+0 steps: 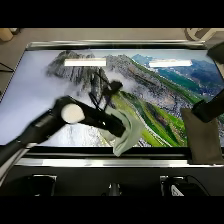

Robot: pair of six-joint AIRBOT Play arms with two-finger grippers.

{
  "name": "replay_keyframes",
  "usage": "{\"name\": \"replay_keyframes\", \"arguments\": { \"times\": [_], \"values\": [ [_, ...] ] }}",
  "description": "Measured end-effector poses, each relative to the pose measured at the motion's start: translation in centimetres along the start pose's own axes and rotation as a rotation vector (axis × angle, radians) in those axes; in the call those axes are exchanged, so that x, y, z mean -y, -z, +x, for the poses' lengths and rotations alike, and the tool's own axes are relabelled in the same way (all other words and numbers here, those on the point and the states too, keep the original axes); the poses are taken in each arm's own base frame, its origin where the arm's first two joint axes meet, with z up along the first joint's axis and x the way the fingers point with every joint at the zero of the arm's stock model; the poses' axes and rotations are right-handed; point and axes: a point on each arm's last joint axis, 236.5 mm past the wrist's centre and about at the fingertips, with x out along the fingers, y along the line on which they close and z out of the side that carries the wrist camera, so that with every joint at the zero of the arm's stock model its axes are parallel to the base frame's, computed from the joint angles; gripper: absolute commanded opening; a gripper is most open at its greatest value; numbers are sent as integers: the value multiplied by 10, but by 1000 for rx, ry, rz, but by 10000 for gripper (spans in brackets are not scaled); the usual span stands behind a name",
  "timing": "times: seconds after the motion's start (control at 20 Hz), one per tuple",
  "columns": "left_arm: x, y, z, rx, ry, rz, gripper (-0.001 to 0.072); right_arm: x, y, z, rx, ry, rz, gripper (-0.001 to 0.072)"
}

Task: Fold the shirts.

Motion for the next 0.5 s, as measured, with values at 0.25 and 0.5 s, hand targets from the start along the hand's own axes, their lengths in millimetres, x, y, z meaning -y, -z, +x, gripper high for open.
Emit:
{"name": "replay_keyframes", "arguments": {
  "times": [0.25, 0.5],
  "values": [
    [-27, 34, 73, -105, -3, -145, 667, -26, 26, 73, -121, -113, 2, 670],
    [-62, -12, 29, -50, 8, -217, 489, -44, 29, 94, -124, -182, 8, 671]
  ]
}}
